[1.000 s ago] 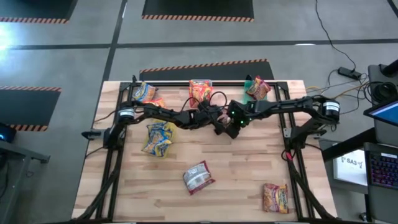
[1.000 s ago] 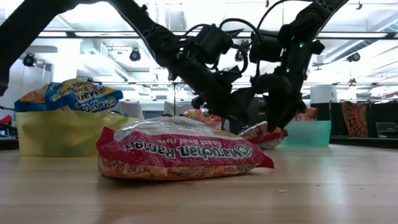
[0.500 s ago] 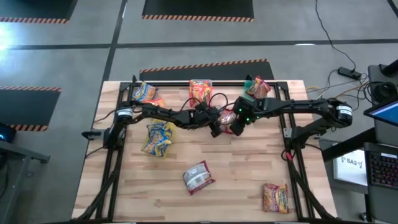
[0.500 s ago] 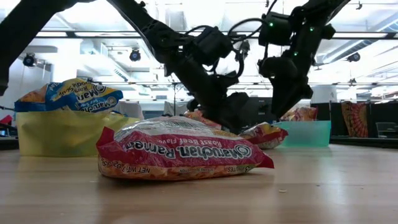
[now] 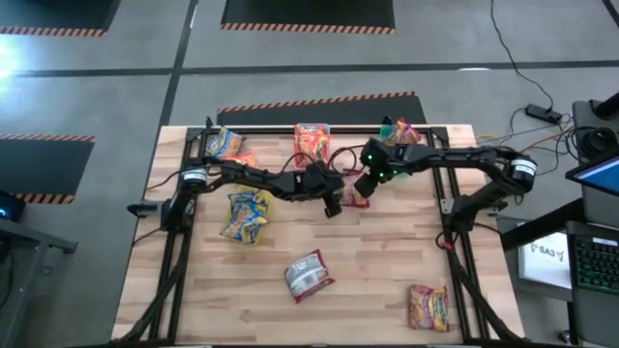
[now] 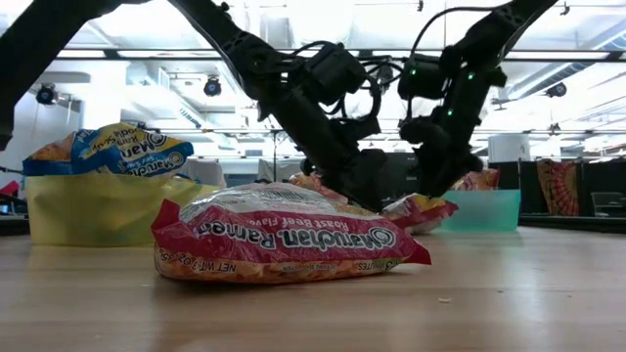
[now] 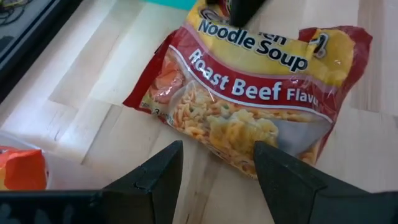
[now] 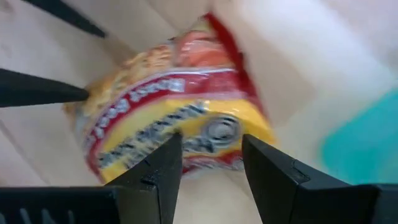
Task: Sort Maruchan noodles
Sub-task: Put the red noodle pack into the green bin
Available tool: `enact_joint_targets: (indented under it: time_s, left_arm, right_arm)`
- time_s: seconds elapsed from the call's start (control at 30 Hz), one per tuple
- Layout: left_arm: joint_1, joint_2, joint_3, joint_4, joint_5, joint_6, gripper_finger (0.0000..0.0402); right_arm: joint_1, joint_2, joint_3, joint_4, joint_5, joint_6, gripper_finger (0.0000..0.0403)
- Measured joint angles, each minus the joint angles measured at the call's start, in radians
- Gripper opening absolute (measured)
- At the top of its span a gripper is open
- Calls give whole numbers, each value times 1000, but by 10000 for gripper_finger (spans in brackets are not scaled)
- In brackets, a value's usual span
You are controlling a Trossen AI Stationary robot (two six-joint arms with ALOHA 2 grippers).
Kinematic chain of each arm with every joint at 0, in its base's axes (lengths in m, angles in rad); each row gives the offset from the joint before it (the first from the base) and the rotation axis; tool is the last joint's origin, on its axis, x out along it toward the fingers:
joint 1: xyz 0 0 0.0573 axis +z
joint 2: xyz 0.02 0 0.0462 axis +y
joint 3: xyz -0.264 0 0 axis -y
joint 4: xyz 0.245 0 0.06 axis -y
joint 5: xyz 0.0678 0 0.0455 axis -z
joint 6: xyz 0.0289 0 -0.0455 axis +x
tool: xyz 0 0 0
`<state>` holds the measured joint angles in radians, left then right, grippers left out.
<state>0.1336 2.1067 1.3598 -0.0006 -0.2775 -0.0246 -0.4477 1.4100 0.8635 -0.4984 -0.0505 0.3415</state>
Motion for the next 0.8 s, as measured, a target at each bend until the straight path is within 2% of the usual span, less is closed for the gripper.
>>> enact_joint_targets:
  time_s: [0.27, 0.47, 0.67, 0.8]
  left_arm:
    - [31, 0, 0, 11, -31, 0, 181]
    - [74, 0, 0, 19, -37, -10, 181]
    - [69, -21, -1, 11, -37, -4, 181]
    - [46, -50, -1, 5, -21, 4, 181]
  right_arm:
    - [24, 83, 1, 25, -138, 29, 155]
    - [78, 52, 0, -15, -194, 62, 155]
    - [107, -47, 0, -47, -171, 68, 155]
    - [108, -94, 0, -74, -92, 61, 155]
